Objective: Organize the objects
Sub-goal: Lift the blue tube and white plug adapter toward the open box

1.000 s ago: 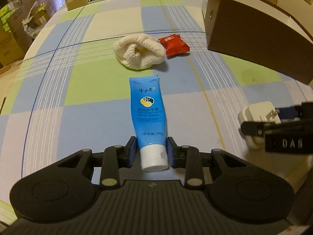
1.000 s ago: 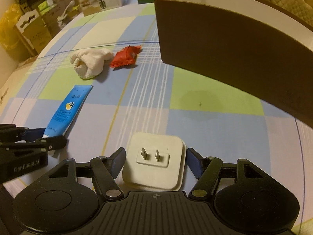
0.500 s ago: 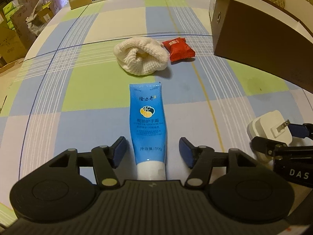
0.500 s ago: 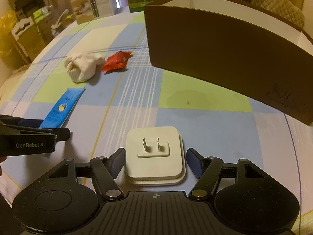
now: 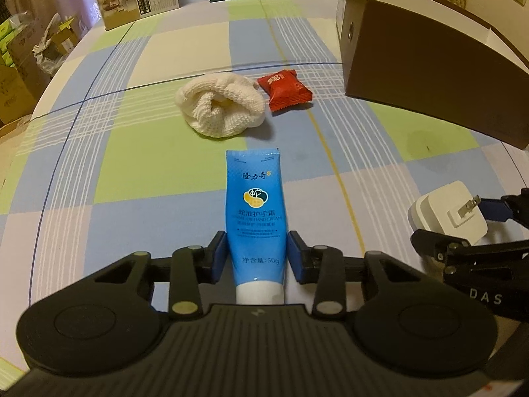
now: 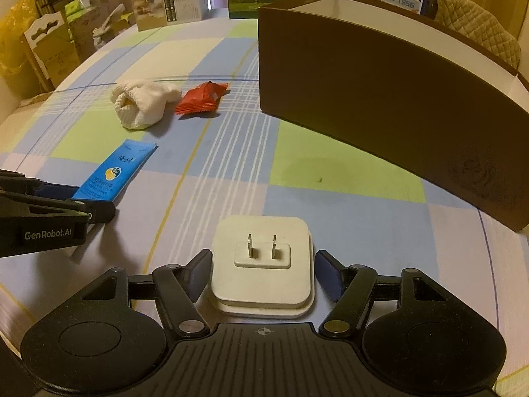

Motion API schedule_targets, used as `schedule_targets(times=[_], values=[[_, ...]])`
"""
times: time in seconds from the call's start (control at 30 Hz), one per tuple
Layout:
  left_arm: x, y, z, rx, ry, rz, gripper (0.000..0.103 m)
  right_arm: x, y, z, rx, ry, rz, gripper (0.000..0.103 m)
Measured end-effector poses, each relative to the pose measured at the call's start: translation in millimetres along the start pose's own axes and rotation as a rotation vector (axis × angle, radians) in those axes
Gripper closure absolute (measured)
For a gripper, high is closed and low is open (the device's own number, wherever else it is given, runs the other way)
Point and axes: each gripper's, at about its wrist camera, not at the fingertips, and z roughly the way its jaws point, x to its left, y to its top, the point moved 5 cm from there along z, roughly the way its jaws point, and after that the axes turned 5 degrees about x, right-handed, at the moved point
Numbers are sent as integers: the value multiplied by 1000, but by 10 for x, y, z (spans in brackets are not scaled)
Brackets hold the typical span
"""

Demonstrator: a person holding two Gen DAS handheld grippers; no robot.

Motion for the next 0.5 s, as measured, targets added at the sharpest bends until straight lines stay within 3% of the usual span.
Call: schedule_targets(times=[0.5], values=[[12,-16,-12,6,-14,-13,69,13,37,30,0,13,-7,41]])
